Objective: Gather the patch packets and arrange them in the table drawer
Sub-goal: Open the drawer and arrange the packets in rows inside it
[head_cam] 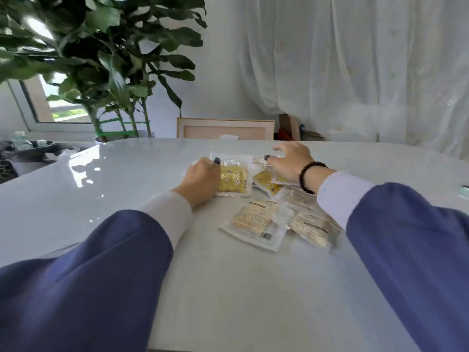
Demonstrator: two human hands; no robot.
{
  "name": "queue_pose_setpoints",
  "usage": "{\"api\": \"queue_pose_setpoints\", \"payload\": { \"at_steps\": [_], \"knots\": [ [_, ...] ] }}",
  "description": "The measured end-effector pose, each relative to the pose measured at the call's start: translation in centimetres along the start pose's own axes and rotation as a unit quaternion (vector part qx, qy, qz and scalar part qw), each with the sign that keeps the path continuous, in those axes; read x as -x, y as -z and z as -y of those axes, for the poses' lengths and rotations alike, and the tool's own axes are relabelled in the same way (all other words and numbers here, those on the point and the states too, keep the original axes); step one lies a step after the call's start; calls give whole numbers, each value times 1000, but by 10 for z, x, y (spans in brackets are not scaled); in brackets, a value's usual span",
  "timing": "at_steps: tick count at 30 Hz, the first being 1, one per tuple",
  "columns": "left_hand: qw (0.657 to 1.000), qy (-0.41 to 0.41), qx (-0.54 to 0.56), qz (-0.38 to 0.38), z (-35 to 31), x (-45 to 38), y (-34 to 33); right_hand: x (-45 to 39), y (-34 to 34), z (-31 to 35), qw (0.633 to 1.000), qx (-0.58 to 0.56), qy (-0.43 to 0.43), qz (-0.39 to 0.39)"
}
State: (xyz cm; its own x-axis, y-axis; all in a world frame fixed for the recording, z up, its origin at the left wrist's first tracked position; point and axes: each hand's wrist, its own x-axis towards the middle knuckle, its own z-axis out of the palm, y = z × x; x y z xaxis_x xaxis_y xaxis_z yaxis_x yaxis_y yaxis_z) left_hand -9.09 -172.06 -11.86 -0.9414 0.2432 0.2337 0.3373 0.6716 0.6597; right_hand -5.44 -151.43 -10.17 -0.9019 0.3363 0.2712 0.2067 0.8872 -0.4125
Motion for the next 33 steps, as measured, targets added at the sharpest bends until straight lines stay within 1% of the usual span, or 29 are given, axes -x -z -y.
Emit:
{"api": "queue_pose_setpoints", "payload": {
  "at_steps": [3, 5, 8, 11, 15, 19, 22, 24, 25, 26, 27, 29, 30, 31, 33],
  "knots": [
    [999, -31, -37, 24, 7, 4, 3, -19, -22, 1, 983, 126, 18, 130],
    [998, -44, -32, 38, 12, 9, 7, -16, -23, 6, 971, 175, 43, 159],
    [998, -53, -5, 45, 16, 23, 18, -2, -16, 11, 964, 202, 68, 156],
    [997, -51, 26, 49, 17, 40, 27, 20, -10, 15, 971, 163, 71, 163],
    [997, -52, 29, 43, 14, 68, 33, 52, -3, 21, 970, 158, 89, 160],
    [998, -62, 14, 20, 13, 92, 39, 76, 2, 20, 971, 148, 96, 162],
    [997, -55, 52, -5, 12, 101, 41, 90, 2, 14, 974, 131, 93, 158],
    [995, -48, 79, -29, 13, 101, 41, 92, 4, 13, 978, 94, 80, 169],
    [994, -38, 94, -44, 14, 98, 41, 89, 5, 13, 982, 63, 71, 162],
    [991, -17, 120, -64, 15, 95, 42, 84, 6, 13, 989, 33, 63, 133],
    [984, 13, 156, -86, 18, 90, 42, 75, 6, 11, 995, 14, 52, 83],
    [961, 86, 234, -122, 25, 79, 42, 57, 10, 11, 999, 12, 23, -26],
    [944, 118, 278, -131, 28, 75, 43, 48, 13, 12, 998, 8, 14, -54],
    [927, 143, 319, -136, 32, 71, 43, 37, 13, 16, 998, 2, 10, -61],
    [901, 164, 375, -145, 42, 62, 42, 14, 6, 26, 1000, 11, 5, -24]
  ]
}}
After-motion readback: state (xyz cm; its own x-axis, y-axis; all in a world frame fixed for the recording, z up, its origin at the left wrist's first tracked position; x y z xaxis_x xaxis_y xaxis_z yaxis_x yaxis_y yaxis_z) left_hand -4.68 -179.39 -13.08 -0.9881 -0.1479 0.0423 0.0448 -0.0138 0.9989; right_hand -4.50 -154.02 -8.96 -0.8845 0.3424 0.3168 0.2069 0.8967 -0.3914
